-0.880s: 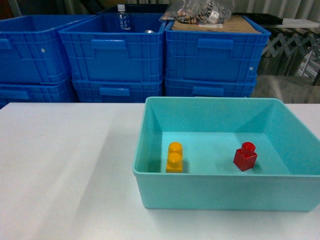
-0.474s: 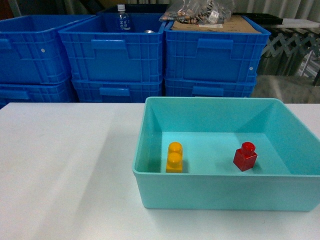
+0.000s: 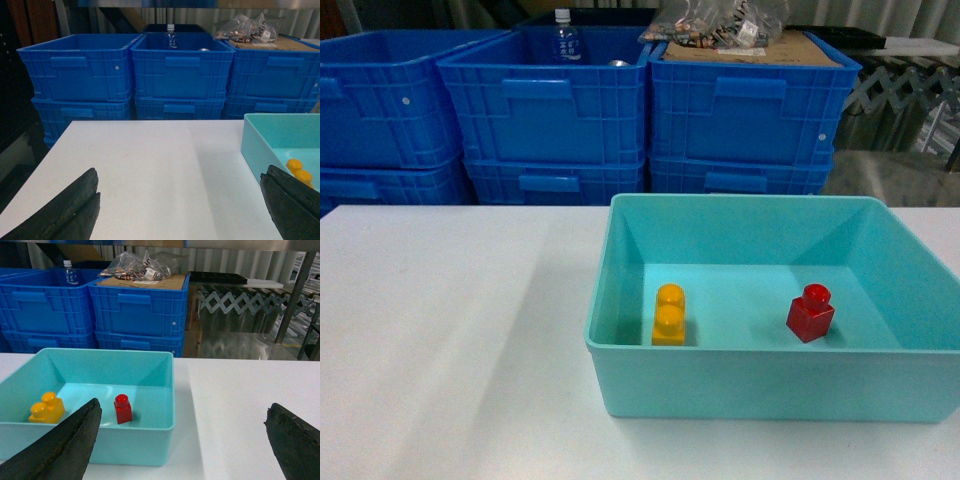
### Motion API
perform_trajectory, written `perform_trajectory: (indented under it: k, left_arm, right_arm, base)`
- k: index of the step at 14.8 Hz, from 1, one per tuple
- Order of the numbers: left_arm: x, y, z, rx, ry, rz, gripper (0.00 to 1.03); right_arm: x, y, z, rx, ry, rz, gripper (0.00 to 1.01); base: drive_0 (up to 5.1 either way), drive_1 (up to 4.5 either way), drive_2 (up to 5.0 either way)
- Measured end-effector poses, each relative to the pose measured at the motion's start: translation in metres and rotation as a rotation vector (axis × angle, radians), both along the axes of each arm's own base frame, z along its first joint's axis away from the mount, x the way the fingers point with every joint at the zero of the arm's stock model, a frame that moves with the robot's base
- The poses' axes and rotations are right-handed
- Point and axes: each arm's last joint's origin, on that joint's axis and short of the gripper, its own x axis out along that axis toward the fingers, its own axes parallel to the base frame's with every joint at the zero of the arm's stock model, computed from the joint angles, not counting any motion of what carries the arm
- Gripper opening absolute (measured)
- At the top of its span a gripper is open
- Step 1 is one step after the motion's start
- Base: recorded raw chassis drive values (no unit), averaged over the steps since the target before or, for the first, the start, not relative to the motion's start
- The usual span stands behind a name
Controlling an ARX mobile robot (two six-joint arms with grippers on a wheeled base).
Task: Pick red block from blue box to shelf
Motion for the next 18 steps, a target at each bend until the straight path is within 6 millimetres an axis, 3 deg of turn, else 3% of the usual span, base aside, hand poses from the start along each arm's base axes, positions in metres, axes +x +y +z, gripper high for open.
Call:
perform_trajectory:
  k: [18]
  left_arm:
    - [0.0,0.0,0.0,0.0,0.0,0.0,0.98]
  right_arm:
    - [0.0,0.0,0.0,0.0,0.0,0.0,0.98]
  base:
    - [0.0,0.0,0.0]
